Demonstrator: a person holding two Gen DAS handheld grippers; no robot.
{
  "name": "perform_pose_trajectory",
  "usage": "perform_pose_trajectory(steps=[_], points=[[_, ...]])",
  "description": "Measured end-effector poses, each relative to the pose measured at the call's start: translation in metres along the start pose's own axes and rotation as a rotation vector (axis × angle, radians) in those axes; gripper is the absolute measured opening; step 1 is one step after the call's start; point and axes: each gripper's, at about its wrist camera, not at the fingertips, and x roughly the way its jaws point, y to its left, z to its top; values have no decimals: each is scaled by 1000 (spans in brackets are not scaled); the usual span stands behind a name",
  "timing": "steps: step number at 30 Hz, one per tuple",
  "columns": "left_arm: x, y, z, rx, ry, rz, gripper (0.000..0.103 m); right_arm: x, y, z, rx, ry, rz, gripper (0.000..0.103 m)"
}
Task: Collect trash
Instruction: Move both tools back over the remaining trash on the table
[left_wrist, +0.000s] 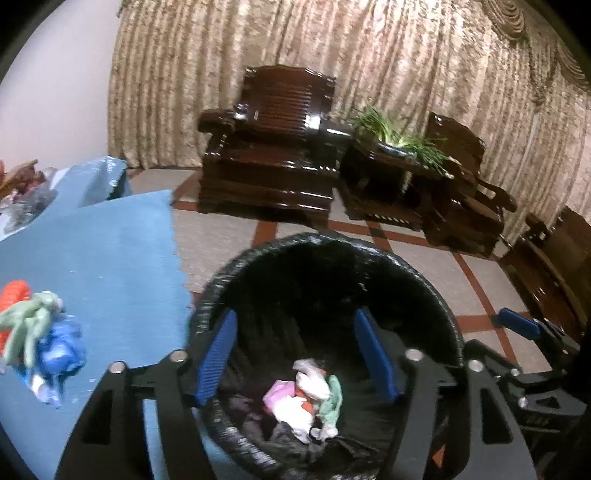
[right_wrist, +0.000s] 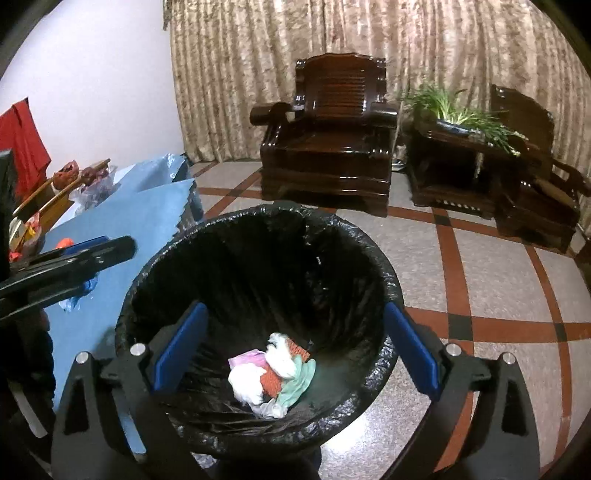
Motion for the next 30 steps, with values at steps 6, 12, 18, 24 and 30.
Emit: perform_pose_trajectory(steps=[6,12,18,24,30], points=[[-38,33,-5,-21,-58,103,86,-10,25,4,-16,-7,42,96],[-73,69,-18,-67,-78,191,87,-12,64,13,-61,-21,109,96],[-108,110,-34,-114,-97,282,87,-9,111,21,-106,-26,174,96],[-136,147,-49,-159,-120,353,87,-2,155,25,-145,-27,221,96],[-152,181,-56,-202,-137,415,87,10,195,30,-183,-27,261,96]])
